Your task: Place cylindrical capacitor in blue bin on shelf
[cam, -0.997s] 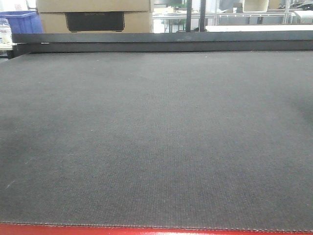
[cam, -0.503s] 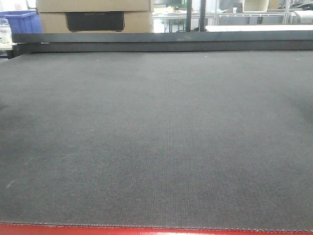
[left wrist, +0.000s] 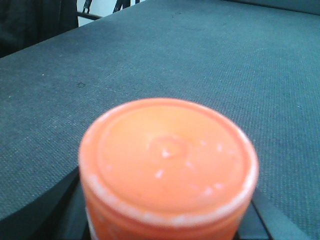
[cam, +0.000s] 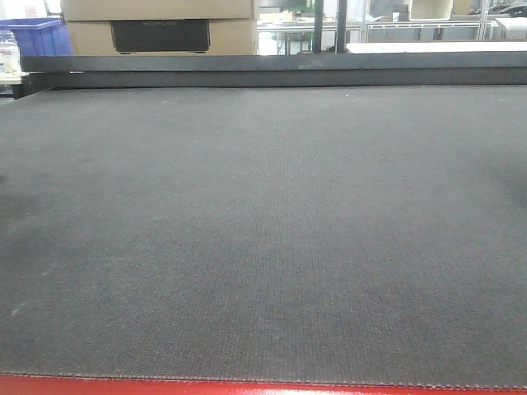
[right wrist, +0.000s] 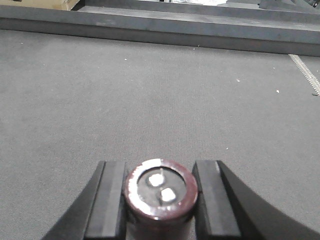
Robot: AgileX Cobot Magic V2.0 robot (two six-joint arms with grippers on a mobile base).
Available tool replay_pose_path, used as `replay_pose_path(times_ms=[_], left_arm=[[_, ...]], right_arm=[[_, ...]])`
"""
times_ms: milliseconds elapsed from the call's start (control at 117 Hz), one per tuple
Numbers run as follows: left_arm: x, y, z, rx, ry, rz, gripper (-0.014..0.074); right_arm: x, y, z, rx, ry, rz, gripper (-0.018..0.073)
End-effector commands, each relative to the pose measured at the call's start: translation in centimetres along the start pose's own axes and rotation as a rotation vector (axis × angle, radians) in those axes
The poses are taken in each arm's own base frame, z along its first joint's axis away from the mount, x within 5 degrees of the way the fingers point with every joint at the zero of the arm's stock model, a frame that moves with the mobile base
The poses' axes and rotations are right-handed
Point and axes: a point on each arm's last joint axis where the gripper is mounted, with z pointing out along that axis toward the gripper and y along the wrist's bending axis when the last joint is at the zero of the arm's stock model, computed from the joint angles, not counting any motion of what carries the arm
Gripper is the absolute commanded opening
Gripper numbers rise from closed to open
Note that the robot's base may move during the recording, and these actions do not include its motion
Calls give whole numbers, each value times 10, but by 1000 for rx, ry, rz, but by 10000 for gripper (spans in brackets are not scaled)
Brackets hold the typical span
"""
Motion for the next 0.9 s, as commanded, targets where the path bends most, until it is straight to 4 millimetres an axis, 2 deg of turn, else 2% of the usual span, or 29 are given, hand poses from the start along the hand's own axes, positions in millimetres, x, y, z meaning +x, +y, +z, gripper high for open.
replay_pose_path(times_ms=[0,136,298,392,545,707,895], left_arm=[[-29,-3,-9,12,-60,-16,-111],[-77,-12,-28,57,-47,-11,-111],[-140,-30,-57,148,0,147,-111],[-180,-38,-82,157,24,199,-111],[-226,-44,-126,149,63,233,-111],[-253,-50,-179,172,71,280,-111],[-262,-54,-239,236,72,307,-111]], right_arm=[[-6,-1,-1,7,-40,-8,-144],[-6,0,-1,2,-20,-8,-144],[-21,1,-6,-19,32,-10,-144],[-33,3,-11,-35,70,-13,-144],[-50,6,-23,-64,147,-16,-144],[-57,9,-45,-100,151,19,-144],[-64,12,-83,-120,94,12,-144]])
